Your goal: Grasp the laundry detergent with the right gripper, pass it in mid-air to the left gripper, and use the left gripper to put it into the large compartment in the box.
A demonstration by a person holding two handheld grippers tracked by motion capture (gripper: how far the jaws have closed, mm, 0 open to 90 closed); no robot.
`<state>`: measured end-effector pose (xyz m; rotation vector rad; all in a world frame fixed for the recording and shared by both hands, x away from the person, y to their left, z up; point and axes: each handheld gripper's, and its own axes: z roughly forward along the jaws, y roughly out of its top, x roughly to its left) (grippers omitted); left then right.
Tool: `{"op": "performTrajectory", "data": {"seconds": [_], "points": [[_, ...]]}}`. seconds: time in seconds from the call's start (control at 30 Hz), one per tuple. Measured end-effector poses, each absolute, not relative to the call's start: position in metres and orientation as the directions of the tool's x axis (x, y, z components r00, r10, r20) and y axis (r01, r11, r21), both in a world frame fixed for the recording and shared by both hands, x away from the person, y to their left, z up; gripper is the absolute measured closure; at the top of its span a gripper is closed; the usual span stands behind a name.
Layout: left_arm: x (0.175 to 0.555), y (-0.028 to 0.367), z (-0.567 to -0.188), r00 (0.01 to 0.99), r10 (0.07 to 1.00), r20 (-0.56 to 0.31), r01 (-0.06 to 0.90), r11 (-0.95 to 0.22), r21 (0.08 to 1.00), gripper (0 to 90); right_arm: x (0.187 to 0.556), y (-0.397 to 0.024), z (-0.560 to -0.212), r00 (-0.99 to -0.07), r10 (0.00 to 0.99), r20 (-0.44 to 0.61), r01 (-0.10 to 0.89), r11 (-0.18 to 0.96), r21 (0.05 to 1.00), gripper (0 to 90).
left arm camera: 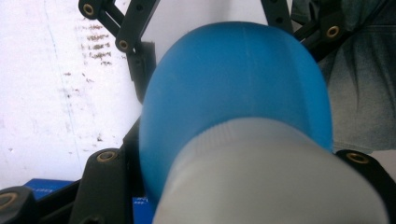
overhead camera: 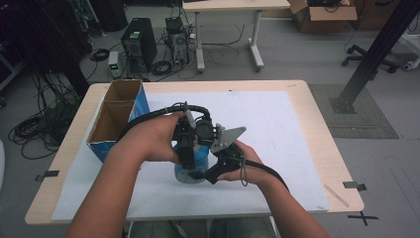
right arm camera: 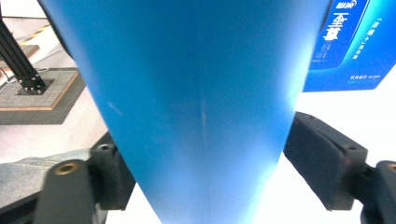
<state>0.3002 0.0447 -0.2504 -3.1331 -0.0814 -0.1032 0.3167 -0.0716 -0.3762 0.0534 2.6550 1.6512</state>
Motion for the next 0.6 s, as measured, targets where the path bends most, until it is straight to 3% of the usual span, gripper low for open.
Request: {"op": "performTrajectory", "data": {"seconds": [0.27, 0.53, 0.6], "points": [[0.2995, 0.0440, -0.2465, 0.997, 0.050, 0.063, 0.050, -0.999, 0.002, 40.6, 0.3170, -0.0727, -0.3806, -0.999, 0.039, 0.028, 0.042, 0.439, 0.898, 14.6], [0.3008, 0.0434, -0.2451, 0.997, 0.046, 0.058, 0.046, -0.999, -0.004, 40.5, 0.3185, -0.0727, -0.3829, -0.998, 0.037, 0.045, 0.057, 0.442, 0.895, 0.5], [0.3019, 0.0430, -0.2444, 0.998, 0.039, 0.058, 0.039, -0.999, -0.007, 40.4, 0.3178, -0.0746, -0.3828, -0.997, 0.034, 0.073, 0.080, 0.437, 0.896, 1.0]]}}
